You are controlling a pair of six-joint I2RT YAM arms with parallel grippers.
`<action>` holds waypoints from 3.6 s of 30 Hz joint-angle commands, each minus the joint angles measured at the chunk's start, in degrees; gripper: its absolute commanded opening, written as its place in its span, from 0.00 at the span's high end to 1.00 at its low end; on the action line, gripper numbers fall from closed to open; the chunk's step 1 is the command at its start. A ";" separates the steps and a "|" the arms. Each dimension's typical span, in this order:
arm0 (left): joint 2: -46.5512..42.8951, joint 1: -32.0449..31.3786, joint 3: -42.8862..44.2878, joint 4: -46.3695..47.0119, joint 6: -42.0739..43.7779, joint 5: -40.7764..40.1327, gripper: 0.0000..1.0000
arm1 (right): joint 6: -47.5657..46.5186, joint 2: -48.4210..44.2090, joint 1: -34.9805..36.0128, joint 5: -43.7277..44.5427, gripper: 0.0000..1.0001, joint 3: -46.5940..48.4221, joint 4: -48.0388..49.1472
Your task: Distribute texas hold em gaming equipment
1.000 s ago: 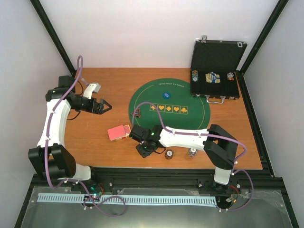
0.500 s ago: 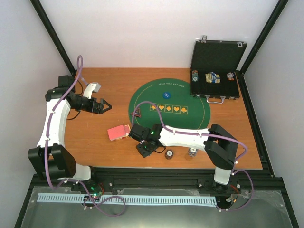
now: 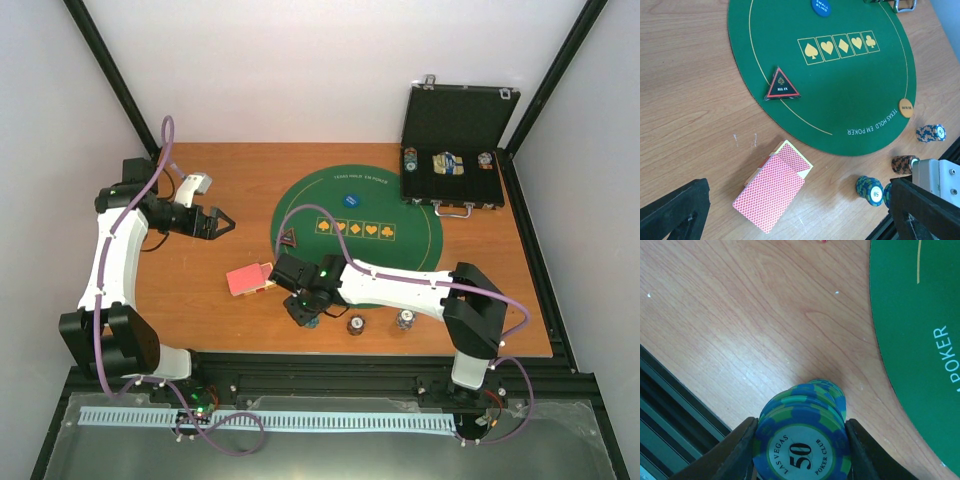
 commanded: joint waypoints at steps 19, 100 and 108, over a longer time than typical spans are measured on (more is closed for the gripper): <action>-0.03 0.24 1.96 0.15 -0.87 -0.47 0.00 | -10.43 17.49 -15.22 -2.31 0.97 20.44 -1.90; -0.21 0.21 3.63 -1.00 -1.20 2.01 0.00 | -0.82 5.08 -0.53 1.20 0.13 -2.91 4.57; -0.17 0.25 3.71 -0.97 -1.29 1.90 0.00 | -0.87 6.48 -1.09 1.23 0.28 -3.96 5.74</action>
